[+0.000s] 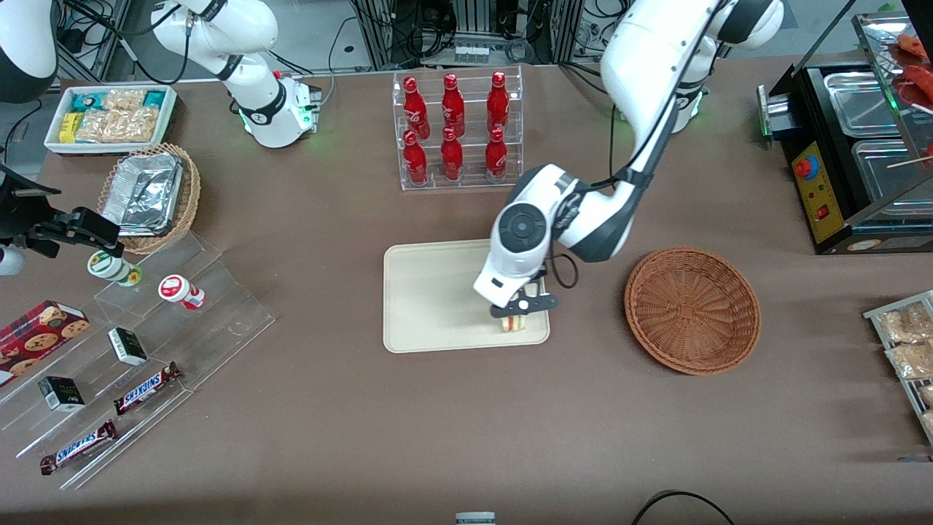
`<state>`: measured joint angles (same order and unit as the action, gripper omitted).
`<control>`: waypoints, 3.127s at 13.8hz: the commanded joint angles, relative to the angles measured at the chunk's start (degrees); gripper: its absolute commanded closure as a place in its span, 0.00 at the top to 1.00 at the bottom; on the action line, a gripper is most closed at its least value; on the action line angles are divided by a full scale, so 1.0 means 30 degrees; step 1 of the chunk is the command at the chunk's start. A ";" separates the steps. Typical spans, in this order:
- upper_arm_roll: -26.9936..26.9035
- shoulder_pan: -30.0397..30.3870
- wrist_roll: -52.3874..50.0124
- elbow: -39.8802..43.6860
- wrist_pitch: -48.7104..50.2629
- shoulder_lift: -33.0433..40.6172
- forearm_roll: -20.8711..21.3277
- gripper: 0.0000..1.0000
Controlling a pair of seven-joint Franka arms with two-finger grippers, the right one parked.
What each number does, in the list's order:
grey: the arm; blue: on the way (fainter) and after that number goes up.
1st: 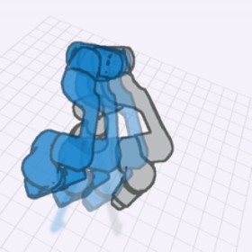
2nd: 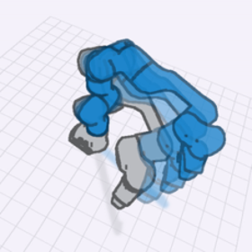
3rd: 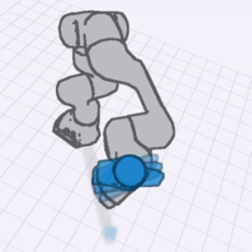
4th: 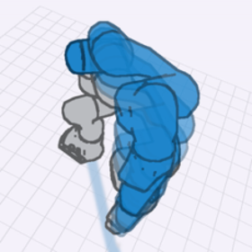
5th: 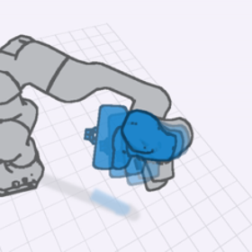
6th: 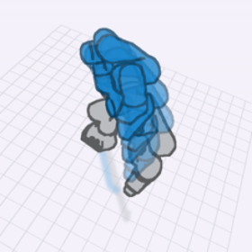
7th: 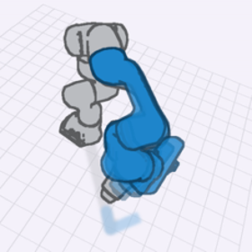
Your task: Place sandwich from basket to tray
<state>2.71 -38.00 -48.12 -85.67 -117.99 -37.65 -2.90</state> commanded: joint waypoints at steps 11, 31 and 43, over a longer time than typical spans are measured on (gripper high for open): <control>0.0558 -0.1309 -0.1654 0.4913 0.1710 -0.3650 -0.0527 0.00; 0.0531 -0.1133 -0.2679 0.6317 0.3318 -0.3038 -0.0468 1.00; 0.0501 0.2523 0.0367 0.5503 0.9499 0.1471 -0.0497 1.00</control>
<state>4.08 -33.83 -48.63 -65.66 -92.64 -38.00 -3.60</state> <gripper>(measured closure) 0.000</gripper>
